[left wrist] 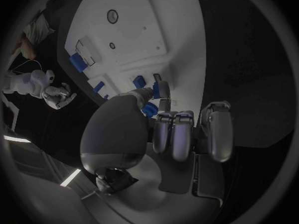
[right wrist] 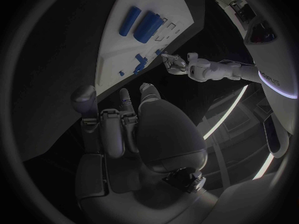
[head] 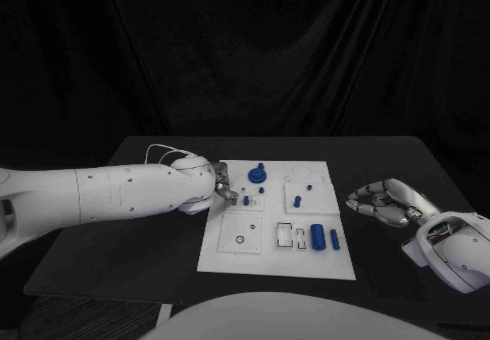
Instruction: Assemble the parts on the task board
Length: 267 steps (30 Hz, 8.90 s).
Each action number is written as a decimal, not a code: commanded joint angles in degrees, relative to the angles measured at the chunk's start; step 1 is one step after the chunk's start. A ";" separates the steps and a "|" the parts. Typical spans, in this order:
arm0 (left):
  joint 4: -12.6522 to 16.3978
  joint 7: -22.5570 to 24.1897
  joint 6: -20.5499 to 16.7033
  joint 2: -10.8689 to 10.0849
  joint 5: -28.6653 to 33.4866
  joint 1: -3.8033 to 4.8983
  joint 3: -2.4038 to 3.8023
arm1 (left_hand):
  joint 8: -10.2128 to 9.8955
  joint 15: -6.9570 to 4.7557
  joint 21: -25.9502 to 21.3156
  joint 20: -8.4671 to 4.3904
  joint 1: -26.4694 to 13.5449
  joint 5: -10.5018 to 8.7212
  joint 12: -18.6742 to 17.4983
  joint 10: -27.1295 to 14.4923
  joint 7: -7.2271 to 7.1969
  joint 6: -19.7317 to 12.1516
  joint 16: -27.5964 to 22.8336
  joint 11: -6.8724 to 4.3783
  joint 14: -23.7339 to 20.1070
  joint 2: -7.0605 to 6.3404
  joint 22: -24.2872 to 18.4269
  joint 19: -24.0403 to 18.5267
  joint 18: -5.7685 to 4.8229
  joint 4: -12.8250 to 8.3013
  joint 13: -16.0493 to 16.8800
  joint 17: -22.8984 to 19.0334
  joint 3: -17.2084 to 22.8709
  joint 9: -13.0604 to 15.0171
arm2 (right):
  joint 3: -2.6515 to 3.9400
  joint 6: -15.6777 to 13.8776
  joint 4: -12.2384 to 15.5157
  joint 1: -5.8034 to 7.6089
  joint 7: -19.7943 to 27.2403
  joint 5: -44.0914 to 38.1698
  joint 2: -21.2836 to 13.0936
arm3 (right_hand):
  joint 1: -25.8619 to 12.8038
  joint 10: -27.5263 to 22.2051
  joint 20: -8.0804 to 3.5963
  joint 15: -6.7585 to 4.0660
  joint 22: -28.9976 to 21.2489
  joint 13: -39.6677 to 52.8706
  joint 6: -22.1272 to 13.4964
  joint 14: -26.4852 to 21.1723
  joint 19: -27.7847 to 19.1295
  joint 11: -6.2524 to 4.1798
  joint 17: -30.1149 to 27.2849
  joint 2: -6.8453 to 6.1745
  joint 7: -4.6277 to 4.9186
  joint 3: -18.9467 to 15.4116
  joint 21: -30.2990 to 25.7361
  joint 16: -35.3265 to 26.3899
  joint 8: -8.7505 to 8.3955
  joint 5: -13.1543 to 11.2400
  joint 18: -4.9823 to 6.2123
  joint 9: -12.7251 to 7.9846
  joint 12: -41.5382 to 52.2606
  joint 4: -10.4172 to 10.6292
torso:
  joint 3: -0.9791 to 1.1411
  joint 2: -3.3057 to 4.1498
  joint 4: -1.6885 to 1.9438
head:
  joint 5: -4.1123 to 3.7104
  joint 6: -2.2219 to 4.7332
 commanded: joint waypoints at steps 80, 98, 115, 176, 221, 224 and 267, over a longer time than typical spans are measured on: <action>-2.54 0.50 5.30 2.01 -0.20 -2.31 0.05 | -0.09 0.18 -1.52 0.05 -4.03 -3.57 0.15 6.07 0.80 -1.50 0.15 0.18 6.06 0.96 11.84 2.67 1.16 0.02 14.99 15.10 -3.71 0.32 | 0.03 -0.63 0.28 -0.18 -0.65 -0.10 -0.07 | 0.55 3.89 0.13 -0.13 5.59 6.38 -0.13 2.94 -0.41 -0.02 9.46 0.08 0.11 0.46 -0.52 -0.12 0.03 0.23 0.88 -0.13 -0.33 -0.13 | -0.01 0.02 -0.01 | -0.32 0.00; -3.55 -1.17 8.46 2.34 -2.14 -2.40 0.05 | -1.50 1.13 -2.65 0.93 -11.76 -8.24 0.15 6.07 2.14 -5.14 0.15 1.35 6.06 3.81 11.60 2.42 1.36 0.37 14.99 15.10 -13.95 -0.18 | 0.03 -0.51 0.33 -0.19 -0.58 -0.10 -0.16 | 0.56 3.88 0.14 -0.12 5.57 6.37 -0.15 2.90 -0.46 -0.01 9.40 0.08 0.12 0.49 -0.61 -0.17 0.02 0.24 0.90 -0.14 -0.34 -0.13 | -0.01 0.01 -0.02 | -0.38 0.00; -3.21 -1.08 8.56 1.85 -4.31 -2.41 0.05 | 11.27 0.42 -2.27 0.31 -10.93 -7.24 0.15 6.07 0.87 -9.48 0.15 0.37 6.06 6.48 11.73 2.69 1.28 0.32 14.99 15.10 -23.45 15.57 | 0.03 -0.01 0.16 -0.23 -0.71 -0.10 0.13 | 0.56 3.76 0.15 -0.11 5.53 6.27 -0.17 2.82 -0.56 0.00 9.29 0.03 0.14 0.51 -0.80 -0.26 0.02 0.23 0.93 -0.15 -0.41 -0.12 | -0.01 0.04 0.00 | -0.34 0.00; 2.84 16.26 12.88 -2.39 -1.12 13.94 0.13 | 20.15 2.55 -11.14 1.69 8.30 -12.99 -7.81 0.94 2.81 -19.95 -5.55 2.16 2.43 5.44 9.78 -2.45 2.52 0.17 11.94 10.46 -26.10 23.72 | 0.03 -0.31 -0.17 -0.35 -0.57 -0.10 0.34 | 0.60 3.54 0.19 -0.06 5.41 6.11 -0.20 2.70 -0.85 0.04 9.15 0.02 0.16 0.61 -1.31 -0.36 0.02 0.24 1.01 -0.18 -0.54 -0.11 | -0.03 0.01 -0.04 | -0.55 0.00; -11.72 43.59 -11.12 7.82 -39.36 -1.33 0.08 | -5.23 1.67 -0.69 1.60 18.80 -9.73 -74.85 -36.39 0.48 -9.35 -24.09 2.79 -2.79 -1.97 11.67 1.54 1.33 -2.78 -60.10 -17.32 -9.00 -32.87 | 0.03 -1.47 0.83 -0.36 1.63 -0.10 0.25 | 0.65 3.74 0.19 -0.06 5.55 6.27 -0.06 2.83 -0.59 0.02 9.37 0.01 0.13 0.67 -0.83 -0.18 0.11 0.26 0.91 -0.16 -0.41 -0.12 | -0.02 -0.01 -0.04 | -1.31 0.00; -12.40 42.74 -10.47 8.15 -39.37 -1.56 0.08 | -5.33 1.71 -0.78 1.61 18.81 -9.36 -74.66 -36.05 0.54 -9.50 -24.20 2.94 -2.95 -2.00 11.64 1.50 1.34 -2.97 -60.38 -17.65 -8.87 -33.05 | 0.03 -1.45 0.84 -0.36 1.63 -0.10 0.24 | 0.65 3.74 0.19 -0.06 5.55 6.27 -0.06 2.83 -0.59 0.02 9.37 0.01 0.13 0.67 -0.83 -0.18 0.11 0.26 0.91 -0.16 -0.41 -0.12 | -0.02 -0.03 -0.05 | -1.30 0.00; -3.50 41.95 -35.01 -1.08 -36.80 1.02 0.13 | -7.04 2.43 -1.50 2.07 13.10 -11.76 -59.78 -27.83 0.07 -10.89 -18.96 4.23 -0.71 -0.75 11.52 1.50 1.44 -0.11 -55.78 -14.21 -8.29 -36.57 | 0.03 -1.39 0.75 -0.37 1.59 -0.10 -0.08 | 0.72 3.74 0.20 -0.07 5.55 6.27 -0.05 2.85 -0.60 0.02 9.41 -0.05 0.13 0.75 -0.86 -0.13 0.14 0.28 0.92 -0.17 -0.41 -0.13 | -0.02 0.01 0.00 | -1.45 0.00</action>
